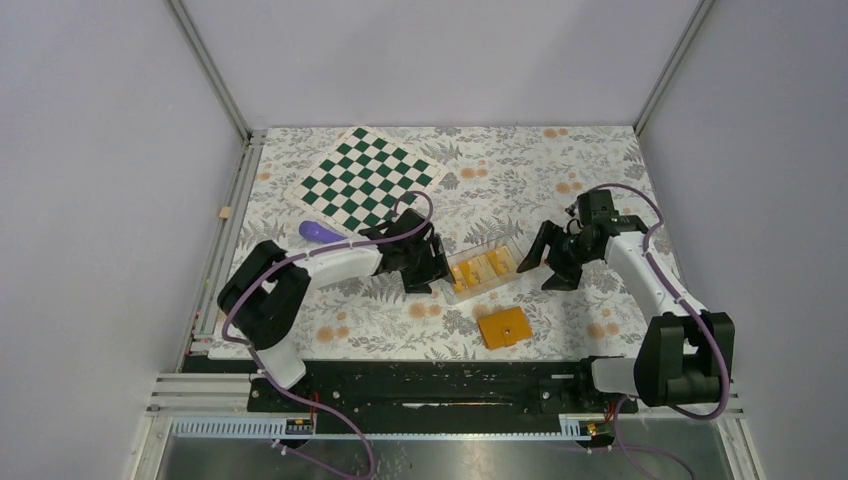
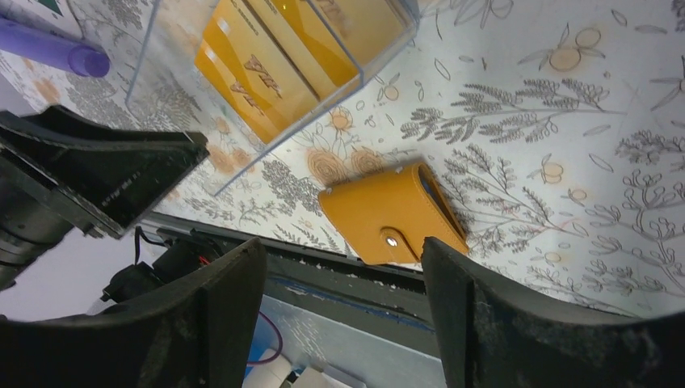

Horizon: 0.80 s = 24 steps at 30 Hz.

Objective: Put the credit cards into the card holder
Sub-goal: Open the card holder at the center of the board.

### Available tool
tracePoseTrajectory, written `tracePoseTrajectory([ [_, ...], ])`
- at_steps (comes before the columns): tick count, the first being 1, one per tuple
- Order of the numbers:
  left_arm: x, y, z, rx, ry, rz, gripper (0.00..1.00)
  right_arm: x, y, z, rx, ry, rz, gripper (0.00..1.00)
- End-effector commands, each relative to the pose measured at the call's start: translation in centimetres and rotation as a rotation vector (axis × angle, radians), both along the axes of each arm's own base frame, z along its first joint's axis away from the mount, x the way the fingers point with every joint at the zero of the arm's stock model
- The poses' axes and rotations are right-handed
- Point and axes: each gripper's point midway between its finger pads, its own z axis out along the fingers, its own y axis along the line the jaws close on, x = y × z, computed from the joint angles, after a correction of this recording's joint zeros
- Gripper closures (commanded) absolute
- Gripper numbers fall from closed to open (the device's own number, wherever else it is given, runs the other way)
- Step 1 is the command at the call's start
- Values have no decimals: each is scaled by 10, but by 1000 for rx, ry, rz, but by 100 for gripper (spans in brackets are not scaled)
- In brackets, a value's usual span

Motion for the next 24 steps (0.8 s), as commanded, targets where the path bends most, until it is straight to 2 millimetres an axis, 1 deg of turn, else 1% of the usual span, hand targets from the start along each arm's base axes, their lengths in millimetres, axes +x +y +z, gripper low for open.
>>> tracePoseTrajectory([
  [1, 24, -14, 9, 14, -50, 16, 43, -12, -1, 14, -12, -12, 34, 25],
  [3, 30, -16, 7, 33, -48, 23, 52, -17, -2, 14, -12, -12, 37, 27],
  [6, 42, -21, 11, 47, -57, 38, 64, -23, -4, 13, -26, -7, 38, 28],
  [12, 76, -31, 25, 50, -82, 75, 84, -33, -7, 9, -42, 17, 52, 28],
  [14, 90, -30, 27, 45, -81, 96, 88, -35, -9, 6, -52, 24, 52, 28],
  [18, 121, -19, 37, 25, -96, 146, 88, -37, -9, 5, -54, 29, 52, 28],
  [20, 135, -12, 43, 16, -118, 138, 86, -37, -8, 5, -52, 29, 54, 27],
  [21, 141, -8, 46, 15, -128, 129, 78, -38, -9, 5, -53, 31, 56, 27],
  [22, 142, -7, 47, 16, -134, 107, 66, -40, -9, 4, -54, 32, 58, 27],
  [23, 143, -4, 49, 23, -143, 87, 50, -40, -9, 4, -55, 30, 60, 26],
  [24, 141, -1, 48, 39, -148, 71, 37, -41, -9, 4, -57, 29, 59, 26],
])
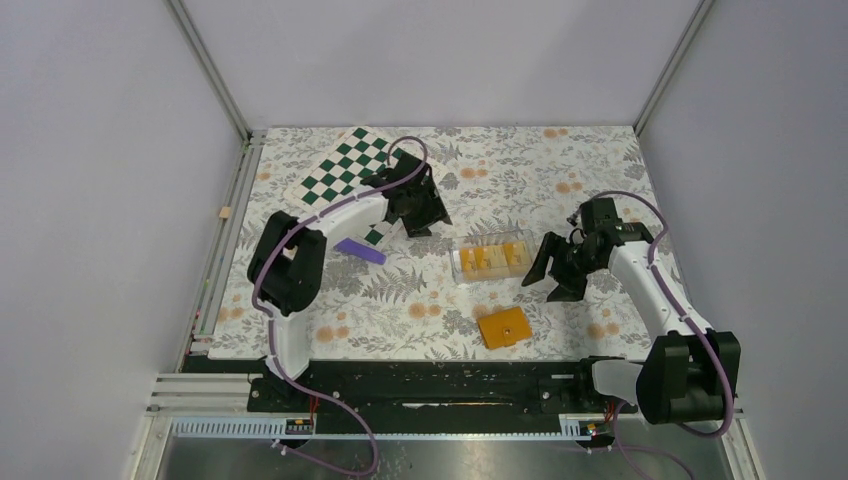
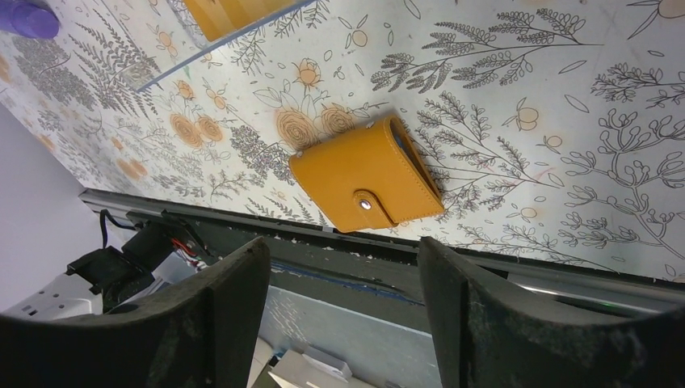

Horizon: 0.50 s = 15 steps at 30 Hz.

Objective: Put the credit cards into the card holder
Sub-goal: Open the card holder at the center of the board.

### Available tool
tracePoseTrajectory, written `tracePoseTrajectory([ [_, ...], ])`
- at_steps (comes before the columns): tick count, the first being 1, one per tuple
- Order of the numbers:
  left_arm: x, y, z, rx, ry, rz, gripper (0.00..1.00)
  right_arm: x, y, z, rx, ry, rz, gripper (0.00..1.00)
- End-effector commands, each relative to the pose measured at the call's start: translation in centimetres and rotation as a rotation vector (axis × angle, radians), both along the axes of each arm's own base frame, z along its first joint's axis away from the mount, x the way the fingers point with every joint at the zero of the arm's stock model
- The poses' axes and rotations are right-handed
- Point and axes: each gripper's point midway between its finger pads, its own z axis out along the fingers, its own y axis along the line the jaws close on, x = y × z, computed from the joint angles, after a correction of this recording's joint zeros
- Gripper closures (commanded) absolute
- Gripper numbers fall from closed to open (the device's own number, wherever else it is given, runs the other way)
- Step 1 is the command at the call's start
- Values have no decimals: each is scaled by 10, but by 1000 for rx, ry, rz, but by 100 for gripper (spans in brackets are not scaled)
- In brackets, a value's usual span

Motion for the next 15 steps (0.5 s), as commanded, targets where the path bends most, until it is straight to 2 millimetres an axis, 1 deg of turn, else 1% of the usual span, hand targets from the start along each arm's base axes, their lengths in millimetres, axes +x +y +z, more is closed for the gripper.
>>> tracePoseTrajectory([
  [1, 5, 10, 16, 29, -53, -85, 27, -10, -2, 0, -17, -4, 19, 25],
  [2, 0, 13, 19, 34, -60, -96, 19, -12, -2, 0, -17, -5, 19, 24],
  [4, -16, 19, 22, 38, -73, -114, 12, -17, -2, -1, -15, 3, 18, 24],
  [6, -39, 22, 23, 29, -93, -139, 10, -25, -1, -4, -9, 21, 15, 24],
  [8, -63, 18, 29, 5, -123, -185, 9, -35, 0, -8, 3, 43, 10, 24],
  [10, -88, 10, 31, -22, -146, -236, 9, -45, 3, -13, 23, 67, -1, 24],
  [11, -103, 1, 33, -43, -159, -278, 9, -50, 5, -16, 36, 80, -10, 24],
  [12, -111, -4, 35, -64, -173, -300, 9, -54, 7, -18, 52, 93, -19, 24],
  [13, -125, -14, 35, -82, -184, -342, 9, -58, 9, -21, 67, 104, -28, 24],
  [15, -141, -32, 36, -113, -211, -411, 9, -64, 14, -26, 101, 121, -54, 24],
])
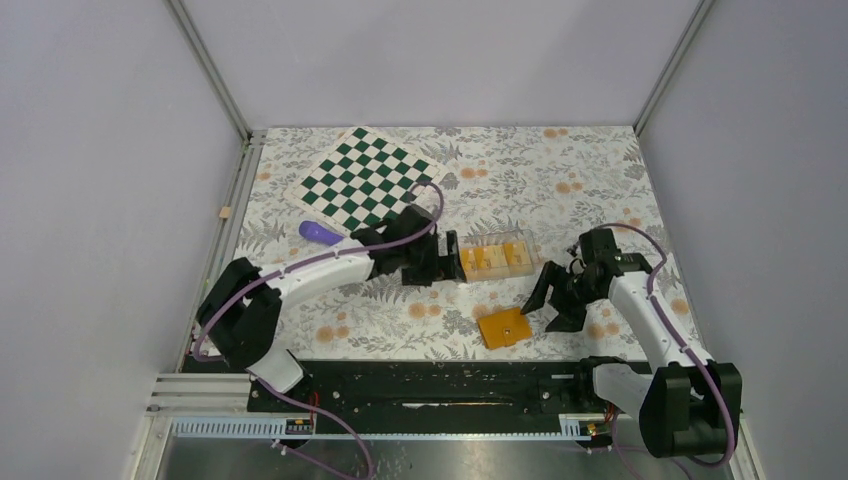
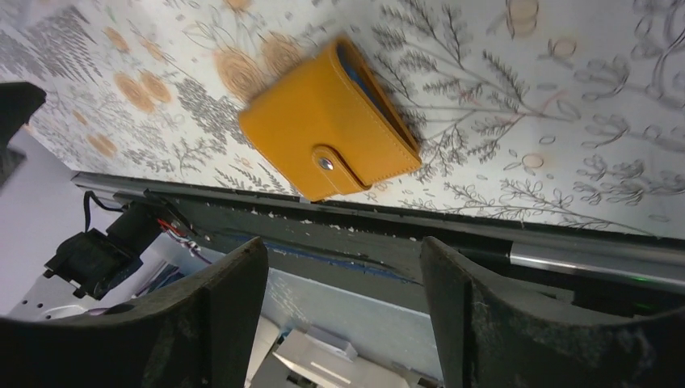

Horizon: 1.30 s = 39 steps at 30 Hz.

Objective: Put the credit cards into the card holder
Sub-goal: Open the card holder at the center of the board.

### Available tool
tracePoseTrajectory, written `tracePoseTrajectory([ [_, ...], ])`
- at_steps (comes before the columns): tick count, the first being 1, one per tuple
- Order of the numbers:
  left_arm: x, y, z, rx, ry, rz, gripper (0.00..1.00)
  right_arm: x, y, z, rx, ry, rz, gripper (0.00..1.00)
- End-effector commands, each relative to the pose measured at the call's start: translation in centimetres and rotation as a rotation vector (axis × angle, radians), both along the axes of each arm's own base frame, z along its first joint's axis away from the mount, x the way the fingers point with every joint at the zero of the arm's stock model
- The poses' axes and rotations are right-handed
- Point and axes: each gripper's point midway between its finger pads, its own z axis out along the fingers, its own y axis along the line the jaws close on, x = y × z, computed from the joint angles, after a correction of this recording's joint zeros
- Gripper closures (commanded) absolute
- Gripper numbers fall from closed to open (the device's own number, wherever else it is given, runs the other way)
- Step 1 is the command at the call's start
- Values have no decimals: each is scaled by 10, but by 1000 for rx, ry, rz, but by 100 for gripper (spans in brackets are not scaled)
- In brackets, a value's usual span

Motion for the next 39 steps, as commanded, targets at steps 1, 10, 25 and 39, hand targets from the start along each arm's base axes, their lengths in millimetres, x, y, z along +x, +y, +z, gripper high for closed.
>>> tracePoseTrajectory([
  [1, -24, -49, 24, -146, -121, -173, 9, -20, 15, -6, 92, 67, -51, 25],
  [10, -39, -104, -10, -90, -88, -365, 10, -19, 23, -22, 147, 119, -191, 26],
  [25, -85, -123, -38, -144, 74, -440, 13, -25, 12, -49, 57, 185, -197, 27],
  [39, -118, -109, -35, -212, 174, -424, 19, 12, 28, -59, 156, 208, -110, 46],
])
